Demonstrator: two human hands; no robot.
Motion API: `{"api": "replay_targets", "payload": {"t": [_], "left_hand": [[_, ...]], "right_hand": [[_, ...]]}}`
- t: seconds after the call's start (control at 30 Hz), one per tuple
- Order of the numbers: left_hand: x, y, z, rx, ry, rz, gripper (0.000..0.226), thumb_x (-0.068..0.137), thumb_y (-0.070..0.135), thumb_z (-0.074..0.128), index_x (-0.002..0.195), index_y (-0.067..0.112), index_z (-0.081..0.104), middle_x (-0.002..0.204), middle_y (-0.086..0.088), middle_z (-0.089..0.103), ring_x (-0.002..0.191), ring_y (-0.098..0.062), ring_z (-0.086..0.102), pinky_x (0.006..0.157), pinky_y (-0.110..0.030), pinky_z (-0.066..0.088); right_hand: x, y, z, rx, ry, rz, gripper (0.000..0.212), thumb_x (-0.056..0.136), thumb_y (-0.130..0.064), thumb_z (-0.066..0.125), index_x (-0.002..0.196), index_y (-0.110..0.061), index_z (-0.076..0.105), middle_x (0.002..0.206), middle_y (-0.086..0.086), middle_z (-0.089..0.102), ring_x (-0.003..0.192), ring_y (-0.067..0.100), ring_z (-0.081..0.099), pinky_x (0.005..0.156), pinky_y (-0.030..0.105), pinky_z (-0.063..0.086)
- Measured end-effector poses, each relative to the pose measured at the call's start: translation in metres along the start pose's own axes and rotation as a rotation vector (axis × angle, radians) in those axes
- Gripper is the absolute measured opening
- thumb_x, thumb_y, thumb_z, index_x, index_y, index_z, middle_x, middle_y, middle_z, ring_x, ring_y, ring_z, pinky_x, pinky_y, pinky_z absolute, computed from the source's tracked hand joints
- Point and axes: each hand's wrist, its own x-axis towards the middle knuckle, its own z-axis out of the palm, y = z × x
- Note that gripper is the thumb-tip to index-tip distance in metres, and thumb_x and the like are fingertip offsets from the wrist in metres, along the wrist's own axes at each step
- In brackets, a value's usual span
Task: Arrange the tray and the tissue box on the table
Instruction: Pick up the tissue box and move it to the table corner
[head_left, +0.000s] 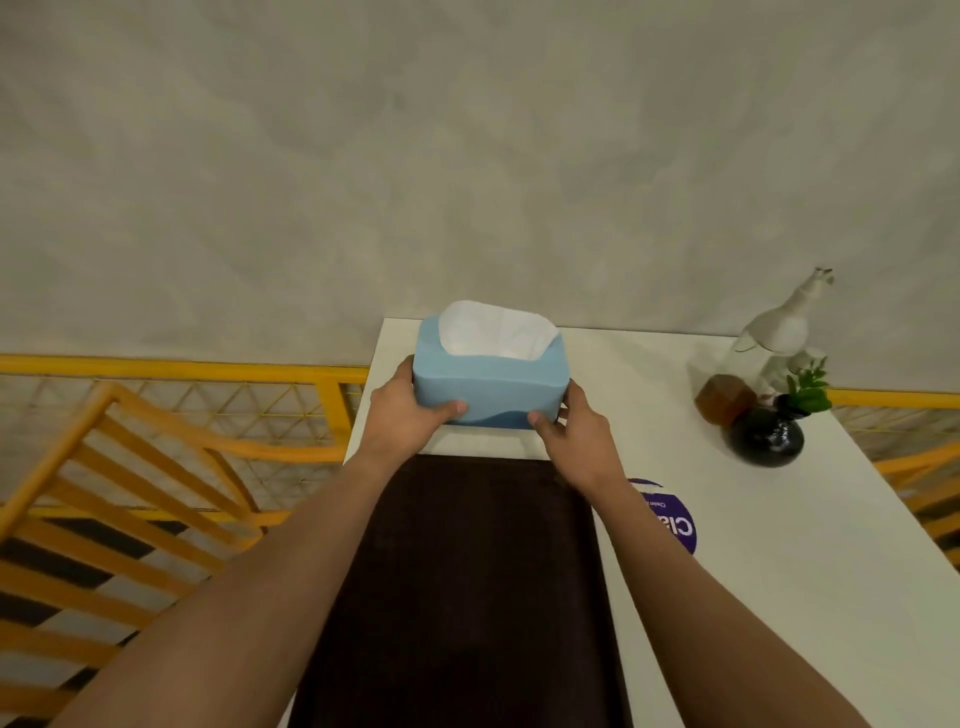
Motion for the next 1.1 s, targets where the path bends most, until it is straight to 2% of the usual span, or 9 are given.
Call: {"api": "replay_targets", "payload": {"t": [0.1,0.3,0.47,0.6,0.73,0.9,1.0,1.1], "left_hand": [[0.003,-0.013,-0.015,-0.001,-0.003,-0.001,0.080,0.070,0.038,0.087,0.139,0.021,0.050,0.125,0.002,0.065,0.104,-0.016,0.060,0.082,-0.029,0.050],[0.013,-0.032,-0.031,-0.046,0.003,-0.004,0.078,0.072,0.035,0.087,0.138,0.020,0.049,0.115,0.010,0.059,0.101,-0.011,0.055,0.071,-0.019,0.043],[0.030,-0.050,-0.030,-0.059,0.001,-0.014,0.077,0.074,0.032,0.086,0.139,0.018,0.048,0.117,0.006,0.059,0.104,-0.012,0.055,0.069,-0.013,0.044],[0.048,-0.067,-0.027,0.018,-0.018,-0.011,0.081,0.072,0.023,0.088,0.141,0.014,0.046,0.125,-0.002,0.062,0.111,-0.020,0.057,0.080,-0.025,0.046],[0.066,-0.083,-0.024,0.086,-0.022,-0.011,0.084,0.072,0.017,0.087,0.145,0.014,0.043,0.131,-0.007,0.062,0.119,-0.028,0.059,0.085,-0.031,0.048],[0.087,-0.093,-0.024,0.105,-0.027,0.002,0.090,0.074,0.014,0.085,0.150,0.018,0.038,0.135,-0.006,0.063,0.122,-0.030,0.059,0.097,-0.042,0.051],[0.104,-0.098,-0.023,0.104,-0.022,-0.005,0.092,0.075,0.015,0.084,0.152,0.021,0.035,0.134,-0.005,0.063,0.121,-0.030,0.059,0.097,-0.044,0.053],[0.122,-0.101,-0.020,0.104,-0.015,0.001,0.092,0.075,0.017,0.084,0.152,0.023,0.033,0.129,-0.006,0.065,0.118,-0.031,0.061,0.092,-0.042,0.053]], "right_hand": [[-0.001,-0.010,0.017,-0.004,-0.006,0.009,0.060,0.095,-0.039,0.065,0.146,-0.023,0.037,0.137,0.003,0.059,0.119,0.025,0.060,0.087,0.024,0.044],[0.011,-0.020,0.044,-0.017,-0.021,0.026,0.064,0.094,-0.045,0.064,0.148,-0.025,0.035,0.140,0.001,0.057,0.123,0.025,0.058,0.092,0.029,0.046],[0.033,-0.016,0.061,-0.040,-0.042,0.028,0.065,0.093,-0.046,0.065,0.147,-0.025,0.036,0.137,0.001,0.060,0.119,0.024,0.060,0.086,0.024,0.043],[0.050,-0.004,0.074,-0.059,-0.056,0.040,0.064,0.093,-0.046,0.064,0.147,-0.024,0.037,0.133,0.002,0.061,0.117,0.024,0.060,0.083,0.024,0.042],[0.066,0.008,0.089,-0.061,-0.080,0.055,0.061,0.094,-0.043,0.063,0.146,-0.023,0.038,0.130,0.001,0.062,0.114,0.024,0.061,0.081,0.024,0.041],[0.082,0.011,0.100,-0.042,-0.046,0.050,0.059,0.094,-0.044,0.063,0.145,-0.026,0.038,0.123,-0.005,0.063,0.102,0.014,0.060,0.074,0.020,0.042],[0.098,0.011,0.105,-0.045,-0.046,0.027,0.059,0.094,-0.043,0.063,0.145,-0.026,0.038,0.121,-0.008,0.062,0.105,0.016,0.061,0.077,0.024,0.043],[0.117,0.010,0.107,-0.051,-0.069,0.019,0.064,0.092,-0.041,0.068,0.146,-0.026,0.038,0.117,-0.013,0.058,0.100,0.008,0.056,0.072,0.014,0.040]]}}
